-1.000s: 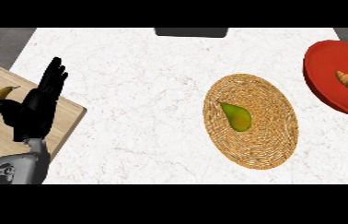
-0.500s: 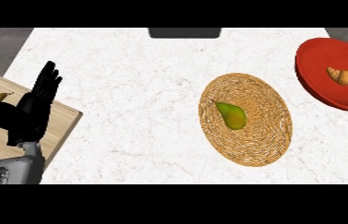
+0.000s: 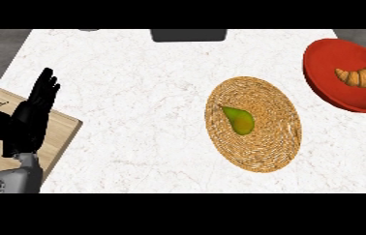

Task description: Pick the croissant from the placemat and place it in the bowl

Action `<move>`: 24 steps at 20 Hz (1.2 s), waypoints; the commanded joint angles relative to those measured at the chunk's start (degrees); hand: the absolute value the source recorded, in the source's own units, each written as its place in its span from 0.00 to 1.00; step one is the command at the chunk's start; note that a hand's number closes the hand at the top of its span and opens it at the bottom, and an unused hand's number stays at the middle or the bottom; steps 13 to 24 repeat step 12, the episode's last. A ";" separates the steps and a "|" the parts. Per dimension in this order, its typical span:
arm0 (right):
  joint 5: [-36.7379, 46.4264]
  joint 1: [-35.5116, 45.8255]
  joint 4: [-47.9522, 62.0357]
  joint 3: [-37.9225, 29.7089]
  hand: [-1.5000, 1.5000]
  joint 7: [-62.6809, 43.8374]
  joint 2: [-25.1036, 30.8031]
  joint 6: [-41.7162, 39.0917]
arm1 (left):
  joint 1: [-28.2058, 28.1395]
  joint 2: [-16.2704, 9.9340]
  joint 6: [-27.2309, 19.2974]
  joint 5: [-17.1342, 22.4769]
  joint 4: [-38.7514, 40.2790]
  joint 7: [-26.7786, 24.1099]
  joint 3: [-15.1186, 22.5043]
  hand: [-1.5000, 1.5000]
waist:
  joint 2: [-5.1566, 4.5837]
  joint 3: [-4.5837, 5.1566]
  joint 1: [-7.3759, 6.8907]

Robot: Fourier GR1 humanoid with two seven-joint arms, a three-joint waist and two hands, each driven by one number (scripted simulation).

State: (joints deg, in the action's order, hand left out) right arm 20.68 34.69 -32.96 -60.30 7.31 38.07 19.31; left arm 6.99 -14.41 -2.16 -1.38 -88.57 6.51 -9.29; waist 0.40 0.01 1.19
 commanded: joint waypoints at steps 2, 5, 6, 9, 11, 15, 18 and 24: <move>-7.67 -11.34 -8.77 -4.18 0.00 0.33 -1.53 -9.34 | 1.07 -0.34 -0.85 -0.77 -0.63 2.21 -0.29 0.50 | 0.24 0.10 0.95; -13.40 -16.03 -13.42 -6.46 0.00 1.38 -2.41 -17.62 | -0.81 -0.32 0.69 0.18 0.38 -1.11 -0.85 0.50 | 0.03 0.07 0.40; -13.37 -16.29 -19.55 -4.87 0.00 -2.82 -5.40 -17.71 | -1.79 -0.09 -0.31 -0.86 -4.03 2.40 0.27 0.50 | 0.25 0.13 0.21; -16.66 -19.74 -28.54 -4.77 0.00 -4.37 -8.90 -19.98 | 3.24 -2.34 2.36 1.52 3.21 0.89 -2.52 0.50 | -0.11 0.13 0.11; -20.74 -26.04 -31.73 -7.87 0.00 -4.01 -8.77 -25.03 | 1.01 -0.94 1.54 1.24 -1.30 3.05 -1.29 0.50 | -0.08 0.07 0.02; -20.99 -26.66 -39.37 -6.99 0.00 -7.61 -12.77 -23.49 | -2.26 -0.03 1.05 0.62 -3.74 1.28 -0.83 0.50 | -0.01 0.11 -0.26; -20.99 -26.66 -39.37 -6.99 0.00 -7.61 -12.77 -23.49 | -2.26 -0.03 1.05 0.62 -3.74 1.28 -0.83 0.50 | -0.01 0.11 -0.26; -20.99 -26.66 -39.37 -6.99 0.00 -7.61 -12.77 -23.49 | -2.26 -0.03 1.05 0.62 -3.74 1.28 -0.83 0.50 | -0.01 0.11 -0.26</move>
